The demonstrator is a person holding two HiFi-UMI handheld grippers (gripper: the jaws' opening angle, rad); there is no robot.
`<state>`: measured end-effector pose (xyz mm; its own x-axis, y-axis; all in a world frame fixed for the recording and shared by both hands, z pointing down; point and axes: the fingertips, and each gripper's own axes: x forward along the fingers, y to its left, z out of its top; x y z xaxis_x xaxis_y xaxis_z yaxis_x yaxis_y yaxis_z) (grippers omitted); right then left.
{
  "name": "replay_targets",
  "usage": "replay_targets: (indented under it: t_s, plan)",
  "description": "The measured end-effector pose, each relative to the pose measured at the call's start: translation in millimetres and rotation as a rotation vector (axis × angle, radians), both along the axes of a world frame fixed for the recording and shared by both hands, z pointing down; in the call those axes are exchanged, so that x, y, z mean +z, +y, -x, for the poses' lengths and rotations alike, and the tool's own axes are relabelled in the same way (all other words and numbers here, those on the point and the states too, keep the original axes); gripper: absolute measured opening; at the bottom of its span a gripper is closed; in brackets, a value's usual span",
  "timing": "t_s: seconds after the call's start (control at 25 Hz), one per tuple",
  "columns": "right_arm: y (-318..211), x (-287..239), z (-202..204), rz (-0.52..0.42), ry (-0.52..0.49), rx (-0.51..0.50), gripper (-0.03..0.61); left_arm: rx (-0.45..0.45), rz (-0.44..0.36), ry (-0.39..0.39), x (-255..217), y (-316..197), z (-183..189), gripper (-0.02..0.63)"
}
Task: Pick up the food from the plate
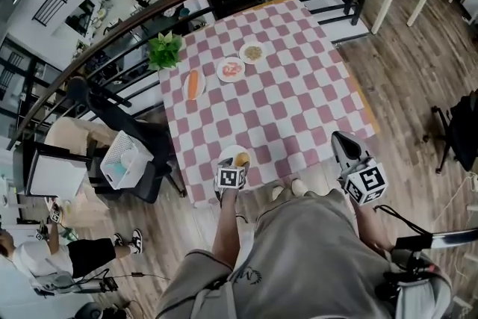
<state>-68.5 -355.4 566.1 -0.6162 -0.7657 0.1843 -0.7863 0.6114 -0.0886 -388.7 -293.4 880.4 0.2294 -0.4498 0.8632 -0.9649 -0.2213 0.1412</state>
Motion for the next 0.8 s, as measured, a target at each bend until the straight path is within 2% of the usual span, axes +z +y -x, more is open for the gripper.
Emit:
replay_targets:
  t_s: [0.28,0.36,0.48,0.56,0.68,0.8]
  plan:
    - [1,4,-8,0.009,0.003,0.016,0.015,-0.032,0.158,-0.029,43,-3,0,0.287]
    - [2,6,-4,0.010,0.004,0.005,0.015,-0.039,0.185,-0.043,54,-1,-1,0.288]
    - [-1,7,2,0.010,0.003,-0.012,0.015,-0.051,0.216,-0.020,63,-4,-1,0.311]
    - [-4,9,6,0.016,0.000,-0.019,0.015,0.005,0.274,-0.065,79,-3,2,0.318]
    - [-3,14,12,0.038,0.000,-0.029,0.015,0.122,0.358,-0.202,111,17,10,0.335]
    - [1,16,17,0.048,0.004,-0.040,0.015,0.120,0.367,-0.205,111,32,7,0.334]
